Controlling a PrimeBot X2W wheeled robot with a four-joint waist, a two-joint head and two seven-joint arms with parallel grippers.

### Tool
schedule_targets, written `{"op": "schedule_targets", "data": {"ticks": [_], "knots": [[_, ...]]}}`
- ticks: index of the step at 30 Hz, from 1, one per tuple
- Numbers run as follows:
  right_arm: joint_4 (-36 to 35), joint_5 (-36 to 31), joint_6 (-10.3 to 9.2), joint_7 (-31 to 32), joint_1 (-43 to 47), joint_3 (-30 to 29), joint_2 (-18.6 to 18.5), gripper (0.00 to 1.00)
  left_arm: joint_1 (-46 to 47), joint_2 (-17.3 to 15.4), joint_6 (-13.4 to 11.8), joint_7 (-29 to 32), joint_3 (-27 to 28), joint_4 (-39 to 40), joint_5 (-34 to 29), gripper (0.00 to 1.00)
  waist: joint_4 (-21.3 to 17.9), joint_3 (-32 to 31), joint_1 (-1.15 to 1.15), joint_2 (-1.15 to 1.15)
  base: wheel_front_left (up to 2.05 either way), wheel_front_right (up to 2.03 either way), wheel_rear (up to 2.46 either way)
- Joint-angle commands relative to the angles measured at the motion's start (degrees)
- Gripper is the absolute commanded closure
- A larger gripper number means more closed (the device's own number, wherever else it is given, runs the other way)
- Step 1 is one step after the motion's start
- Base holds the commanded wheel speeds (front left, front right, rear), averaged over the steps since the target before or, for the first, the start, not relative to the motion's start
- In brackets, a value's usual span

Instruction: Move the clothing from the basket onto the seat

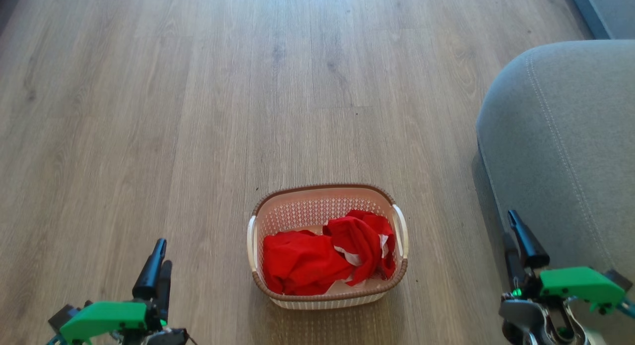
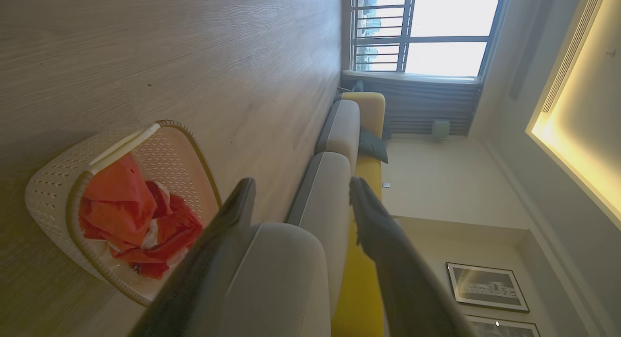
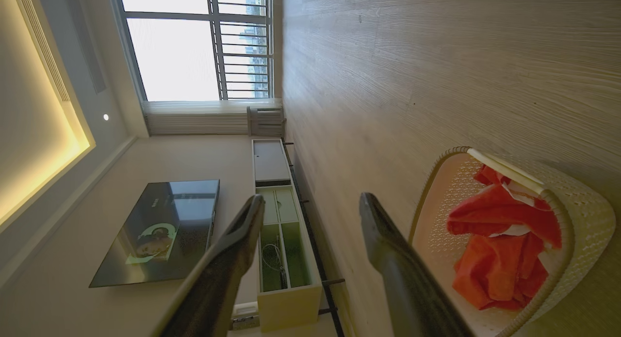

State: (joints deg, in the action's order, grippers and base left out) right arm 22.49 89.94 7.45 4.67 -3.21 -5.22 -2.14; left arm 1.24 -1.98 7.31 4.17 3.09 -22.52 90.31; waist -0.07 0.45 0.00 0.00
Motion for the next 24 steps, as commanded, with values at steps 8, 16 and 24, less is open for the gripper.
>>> {"op": "schedule_targets", "data": {"ticks": [8, 16, 24], "knots": [[-0.8, -3.3, 0.02, -2.2, -5.5, 2.4, -2.2, 0.0, 5.0, -0.9, 0.1, -1.9, -0.4, 0.8, -4.0, 0.0, 0.0, 0.2, 0.0, 0.0, 0.0, 0.0, 0.0], [-0.1, -8.7, 0.02, -3.7, -7.7, 3.6, -2.9, 0.0, 6.8, -0.9, 0.1, -3.4, -0.4, 0.5, -9.8, 0.0, 0.0, 0.4, 0.0, 0.0, 0.0, 0.0, 0.0], [0.5, -14.4, 0.02, -5.1, -9.8, 5.0, -3.3, 0.0, 8.6, -0.9, 0.1, -4.7, -0.5, 0.2, -16.0, 0.0, 0.0, 0.7, 0.0, 0.0, 0.0, 0.0, 0.0]]}}
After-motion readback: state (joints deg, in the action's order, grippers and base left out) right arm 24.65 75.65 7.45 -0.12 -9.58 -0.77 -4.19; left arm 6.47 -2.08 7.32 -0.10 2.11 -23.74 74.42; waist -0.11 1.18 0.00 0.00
